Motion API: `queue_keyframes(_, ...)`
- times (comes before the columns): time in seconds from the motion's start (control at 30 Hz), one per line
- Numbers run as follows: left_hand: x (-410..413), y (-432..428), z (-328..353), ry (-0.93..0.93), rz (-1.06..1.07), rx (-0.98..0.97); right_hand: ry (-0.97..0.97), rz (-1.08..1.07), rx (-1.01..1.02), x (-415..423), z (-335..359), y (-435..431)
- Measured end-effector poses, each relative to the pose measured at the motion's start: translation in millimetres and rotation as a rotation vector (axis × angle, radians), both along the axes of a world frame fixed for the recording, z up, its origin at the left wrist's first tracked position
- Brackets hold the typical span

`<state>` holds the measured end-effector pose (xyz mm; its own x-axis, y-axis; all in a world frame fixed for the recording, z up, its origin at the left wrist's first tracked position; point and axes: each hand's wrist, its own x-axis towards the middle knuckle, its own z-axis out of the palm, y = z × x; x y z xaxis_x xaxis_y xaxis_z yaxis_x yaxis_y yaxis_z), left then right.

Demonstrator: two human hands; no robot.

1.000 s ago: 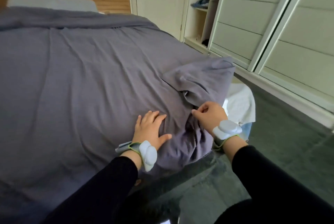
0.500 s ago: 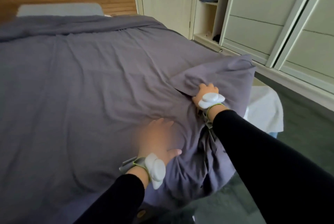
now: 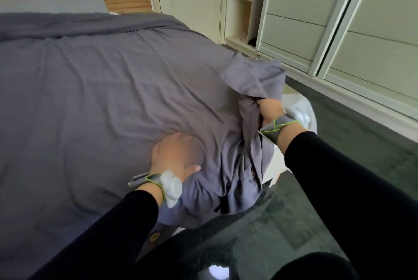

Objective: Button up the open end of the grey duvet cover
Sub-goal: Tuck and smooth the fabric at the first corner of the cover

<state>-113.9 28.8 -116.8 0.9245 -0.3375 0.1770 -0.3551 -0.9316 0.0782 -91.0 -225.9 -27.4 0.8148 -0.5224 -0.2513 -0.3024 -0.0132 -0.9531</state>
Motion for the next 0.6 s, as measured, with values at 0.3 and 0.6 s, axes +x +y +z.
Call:
queue_keyframes(0.3, 0, -35, 9, -0.019, -0.045, -0.054, -0.199, -0.381, 0.445, -86, -40, -94)
queue_keyframes(0.6, 0, -39, -6, -0.095, -0.034, -0.02, 0.305, -0.286, -0.197, -114, -90, -102)
